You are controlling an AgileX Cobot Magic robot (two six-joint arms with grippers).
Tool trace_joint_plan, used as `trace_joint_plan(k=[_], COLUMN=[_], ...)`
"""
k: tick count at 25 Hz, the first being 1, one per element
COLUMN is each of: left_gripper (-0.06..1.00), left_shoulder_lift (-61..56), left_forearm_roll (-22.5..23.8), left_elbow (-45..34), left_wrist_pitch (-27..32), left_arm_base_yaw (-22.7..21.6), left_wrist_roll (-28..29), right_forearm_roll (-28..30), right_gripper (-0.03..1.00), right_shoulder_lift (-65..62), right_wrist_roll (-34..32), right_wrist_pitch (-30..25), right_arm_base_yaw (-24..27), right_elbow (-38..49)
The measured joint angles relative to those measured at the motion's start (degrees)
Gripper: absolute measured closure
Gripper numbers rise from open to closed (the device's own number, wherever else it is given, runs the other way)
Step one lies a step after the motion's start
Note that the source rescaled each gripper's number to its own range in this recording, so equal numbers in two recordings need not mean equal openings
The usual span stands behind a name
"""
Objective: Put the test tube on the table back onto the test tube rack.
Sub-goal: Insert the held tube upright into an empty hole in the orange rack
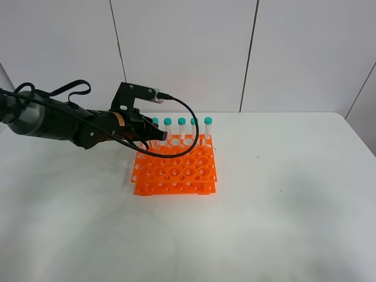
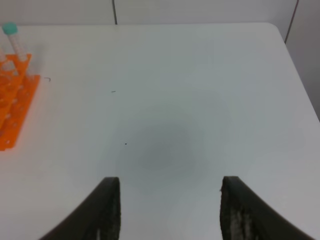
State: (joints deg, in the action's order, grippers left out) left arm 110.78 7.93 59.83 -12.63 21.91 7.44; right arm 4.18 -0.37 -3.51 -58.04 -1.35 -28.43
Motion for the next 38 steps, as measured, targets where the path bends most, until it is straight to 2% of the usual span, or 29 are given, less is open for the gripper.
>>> trace_joint_plan(k=[13, 38], left_gripper=[0.94, 0.94], left_shoulder_lift=[-0.3, -0.4], left_forearm_roll=[4.1, 5.9], left_elbow=[0.2, 0.7], left_wrist_pitch=[2.1, 5.9], left_arm_base_yaw=[0.0, 0.1], left_wrist_roll=[0.1, 0.2], right_forearm_roll=[0.0, 0.0], right_gripper=[0.38, 0.38], right_shoulder_lift=[0.0, 0.0], right_wrist_roll=[0.0, 0.0], right_wrist_pitch=[0.0, 0.0], right_arm_base_yaw=[0.0, 0.0], right_elbow=[0.0, 0.0])
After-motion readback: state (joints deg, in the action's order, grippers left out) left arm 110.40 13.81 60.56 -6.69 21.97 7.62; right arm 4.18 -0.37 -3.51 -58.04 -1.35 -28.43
